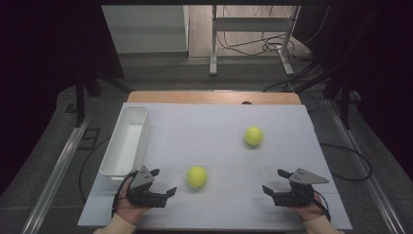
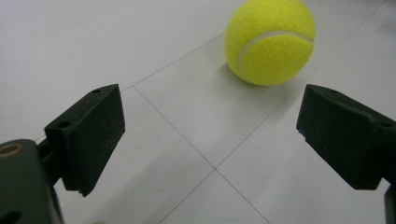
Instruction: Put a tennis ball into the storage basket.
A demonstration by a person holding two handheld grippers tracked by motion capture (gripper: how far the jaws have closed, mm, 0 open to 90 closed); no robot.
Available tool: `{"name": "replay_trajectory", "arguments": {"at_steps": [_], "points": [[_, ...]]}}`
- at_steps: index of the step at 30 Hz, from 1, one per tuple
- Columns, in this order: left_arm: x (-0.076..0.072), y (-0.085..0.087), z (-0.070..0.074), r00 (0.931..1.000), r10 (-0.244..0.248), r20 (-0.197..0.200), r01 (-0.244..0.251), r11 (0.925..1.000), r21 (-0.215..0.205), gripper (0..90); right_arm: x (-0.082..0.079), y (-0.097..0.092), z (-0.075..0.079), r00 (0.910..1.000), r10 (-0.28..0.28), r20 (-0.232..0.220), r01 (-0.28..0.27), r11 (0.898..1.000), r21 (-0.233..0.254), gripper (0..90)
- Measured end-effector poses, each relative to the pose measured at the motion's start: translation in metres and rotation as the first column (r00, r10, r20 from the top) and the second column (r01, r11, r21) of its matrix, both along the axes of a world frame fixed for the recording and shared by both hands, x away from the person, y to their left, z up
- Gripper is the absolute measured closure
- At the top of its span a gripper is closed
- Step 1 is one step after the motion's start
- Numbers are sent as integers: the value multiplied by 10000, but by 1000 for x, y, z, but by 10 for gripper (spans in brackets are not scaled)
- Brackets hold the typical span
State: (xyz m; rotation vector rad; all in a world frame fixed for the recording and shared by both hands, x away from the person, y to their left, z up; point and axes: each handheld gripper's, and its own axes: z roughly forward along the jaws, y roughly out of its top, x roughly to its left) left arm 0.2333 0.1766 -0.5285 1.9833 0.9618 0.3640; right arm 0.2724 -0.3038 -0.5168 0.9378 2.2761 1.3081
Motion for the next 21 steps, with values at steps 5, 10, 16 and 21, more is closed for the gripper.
{"name": "replay_trajectory", "arguments": {"at_steps": [5,10,16,21], "points": [[-1,0,0,10000,8,-11,-8,10000,6,87,0,1,-1,10000,19,-80,-20,9999,-153,143],[0,0,0,10000,9,-12,-9,10000,18,87,0,1,-1,10000,10,-60,-11,9999,-135,143],[0,0,1,10000,16,-23,-16,10000,-5,88,0,1,-1,9999,27,-107,-29,9999,-152,142],[0,0,1,10000,-5,-29,5,10000,-20,88,0,1,-1,9999,12,-117,-14,9999,-126,142]]}}
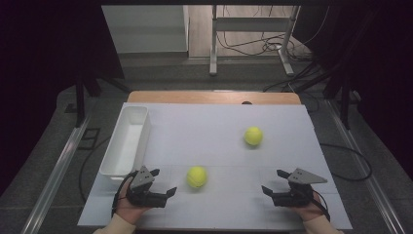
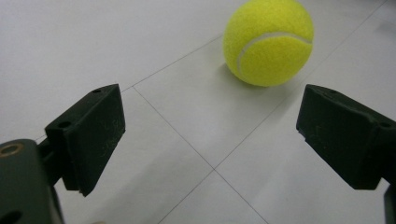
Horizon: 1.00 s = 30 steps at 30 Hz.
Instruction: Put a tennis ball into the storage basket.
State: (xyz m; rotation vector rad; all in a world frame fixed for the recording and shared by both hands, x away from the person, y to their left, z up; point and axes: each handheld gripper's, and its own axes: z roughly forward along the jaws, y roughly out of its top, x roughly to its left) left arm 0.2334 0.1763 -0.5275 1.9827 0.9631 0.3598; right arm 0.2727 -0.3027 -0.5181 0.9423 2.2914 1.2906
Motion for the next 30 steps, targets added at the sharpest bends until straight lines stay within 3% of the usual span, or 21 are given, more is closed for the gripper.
{"name": "replay_trajectory", "arguments": {"at_steps": [8,19,26,30], "points": [[1,-1,1,9999,73,-100,-73,10000,-29,89,0,0,0,10000,-2,-27,2,10000,9,142],[0,-4,8,9999,133,82,-133,9999,68,88,0,-1,0,10000,-36,-69,36,10000,7,140],[2,-8,15,9998,-16,210,16,10000,-6,88,0,0,0,9999,-26,-110,25,10000,-41,139],[7,-15,21,9995,-261,171,265,9993,-254,88,0,0,-1,9999,-42,-114,41,10000,-72,138]]}}
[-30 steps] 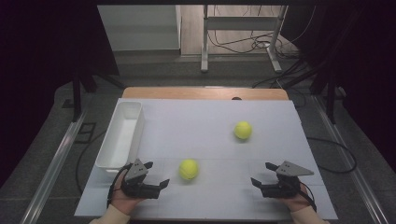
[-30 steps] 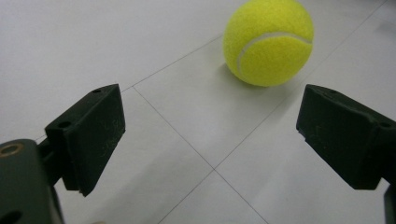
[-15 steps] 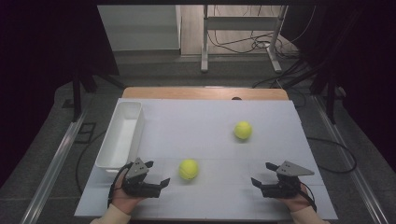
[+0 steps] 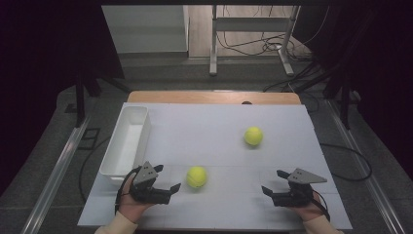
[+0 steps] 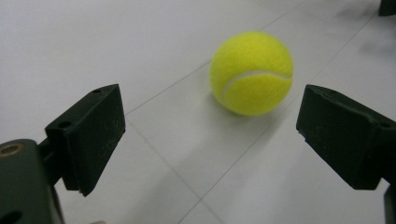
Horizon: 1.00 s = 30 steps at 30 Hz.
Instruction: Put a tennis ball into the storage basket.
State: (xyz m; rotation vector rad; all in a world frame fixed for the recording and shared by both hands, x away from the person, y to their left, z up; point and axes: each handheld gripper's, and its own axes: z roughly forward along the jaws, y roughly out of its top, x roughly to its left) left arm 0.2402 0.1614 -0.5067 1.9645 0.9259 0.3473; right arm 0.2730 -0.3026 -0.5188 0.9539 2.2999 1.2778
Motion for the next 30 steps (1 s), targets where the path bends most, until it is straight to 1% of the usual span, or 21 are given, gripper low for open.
{"name": "replay_trajectory", "arguments": {"at_steps": [6,15,25,30], "points": [[3,-8,5,9997,-247,22,247,9997,-39,88,0,0,0,10000,23,-4,-23,10000,2,138],[7,-10,9,9995,-319,-51,317,9991,-280,88,1,1,-1,10000,43,-15,-43,10000,-77,139],[12,-21,15,9976,-689,-107,685,9972,-290,88,1,0,-1,10000,19,-16,-20,9999,-101,139],[18,-29,18,9951,-965,-208,961,9951,-217,88,1,0,-1,10000,-6,-5,6,9999,-120,139]]}}
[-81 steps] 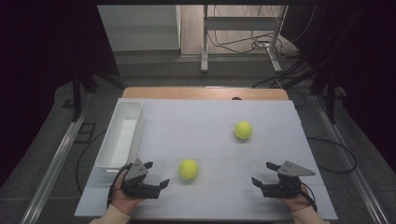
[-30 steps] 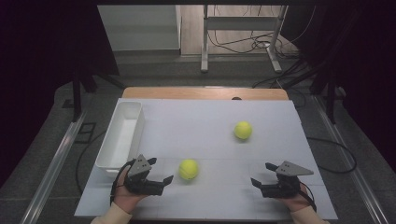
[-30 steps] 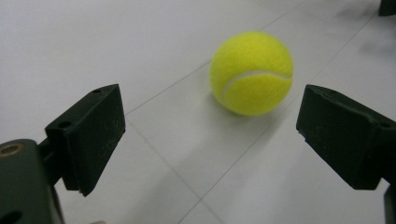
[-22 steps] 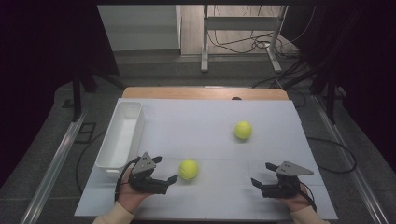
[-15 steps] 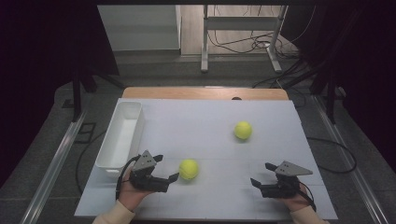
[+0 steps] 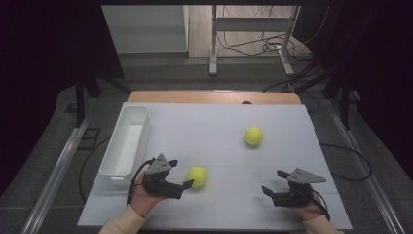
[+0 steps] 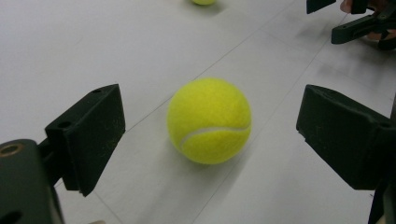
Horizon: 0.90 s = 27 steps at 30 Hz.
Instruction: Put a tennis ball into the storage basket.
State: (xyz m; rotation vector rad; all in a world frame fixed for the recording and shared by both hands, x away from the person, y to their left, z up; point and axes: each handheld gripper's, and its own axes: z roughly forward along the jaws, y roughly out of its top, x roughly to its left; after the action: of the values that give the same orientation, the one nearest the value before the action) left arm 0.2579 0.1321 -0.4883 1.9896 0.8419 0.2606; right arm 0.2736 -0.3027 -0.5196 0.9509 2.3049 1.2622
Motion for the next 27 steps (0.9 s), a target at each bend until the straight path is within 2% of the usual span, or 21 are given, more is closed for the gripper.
{"name": "replay_trajectory", "arguments": {"at_steps": [4,11,16,20,24,27], "points": [[5,-6,1,9996,-212,-207,211,9998,-63,88,0,0,0,10000,-11,-2,11,10000,-4,139],[10,-13,-1,9972,-467,-579,474,9988,124,88,0,0,-1,10000,-7,-4,7,10000,-32,139],[15,-18,-3,9908,-792,-1097,830,9961,307,87,0,0,-1,10000,-10,-10,10,10000,-31,139],[21,-21,-3,9873,-827,-1359,892,9951,422,85,1,0,-1,10000,-28,-15,28,10000,-65,139],[24,-24,-8,9844,-679,-1621,825,9929,854,72,1,-1,-1,10000,-55,-2,55,10000,-57,139],[24,-24,-8,9841,-597,-1675,756,9930,905,70,0,-1,-1,10000,-57,-1,57,10000,-51,139]]}}
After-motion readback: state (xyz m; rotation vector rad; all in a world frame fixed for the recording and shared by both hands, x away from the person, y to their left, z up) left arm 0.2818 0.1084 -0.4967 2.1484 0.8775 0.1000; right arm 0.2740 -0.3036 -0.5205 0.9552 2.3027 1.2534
